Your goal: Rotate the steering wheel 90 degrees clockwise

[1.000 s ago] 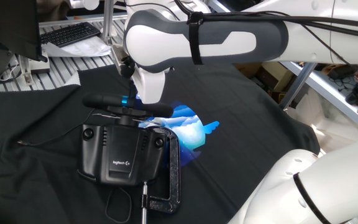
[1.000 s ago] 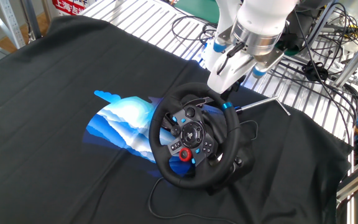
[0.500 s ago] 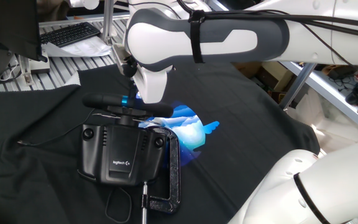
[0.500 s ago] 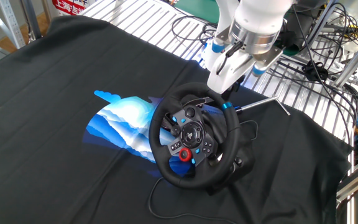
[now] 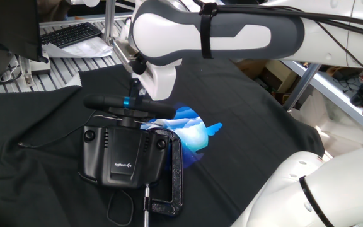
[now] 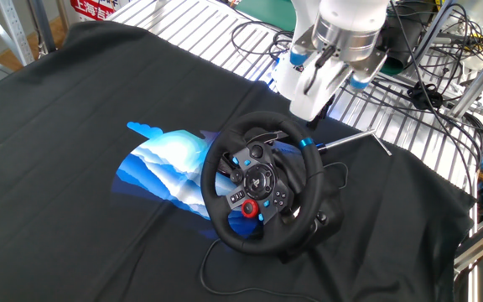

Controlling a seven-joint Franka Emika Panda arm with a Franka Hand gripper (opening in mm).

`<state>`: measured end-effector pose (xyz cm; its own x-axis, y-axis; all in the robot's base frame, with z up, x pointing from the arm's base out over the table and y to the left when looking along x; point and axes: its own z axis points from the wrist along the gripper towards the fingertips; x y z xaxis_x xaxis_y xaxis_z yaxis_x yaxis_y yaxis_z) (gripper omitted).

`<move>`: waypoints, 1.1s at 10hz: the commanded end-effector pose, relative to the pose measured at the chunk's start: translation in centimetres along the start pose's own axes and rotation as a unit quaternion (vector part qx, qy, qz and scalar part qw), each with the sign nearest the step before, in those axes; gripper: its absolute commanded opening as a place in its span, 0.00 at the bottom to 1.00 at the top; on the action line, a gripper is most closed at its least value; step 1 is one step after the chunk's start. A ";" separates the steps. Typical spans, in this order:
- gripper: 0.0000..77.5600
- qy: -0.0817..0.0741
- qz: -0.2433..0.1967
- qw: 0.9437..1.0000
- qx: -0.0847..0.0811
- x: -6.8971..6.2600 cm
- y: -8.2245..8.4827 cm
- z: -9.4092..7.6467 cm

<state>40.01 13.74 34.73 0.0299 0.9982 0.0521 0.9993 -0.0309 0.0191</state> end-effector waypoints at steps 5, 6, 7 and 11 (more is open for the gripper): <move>0.02 -0.019 -0.271 0.962 -0.009 0.3 0.0 -0.9; 0.02 -0.024 -0.332 0.943 -0.010 0.3 0.0 -0.9; 0.02 -0.026 -0.396 0.918 -0.015 0.3 0.0 -0.8; 0.02 -0.044 -0.514 0.857 -0.001 0.2 0.1 -0.5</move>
<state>40.00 13.93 35.28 -0.4221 0.9065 0.0074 0.9063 0.4218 0.0277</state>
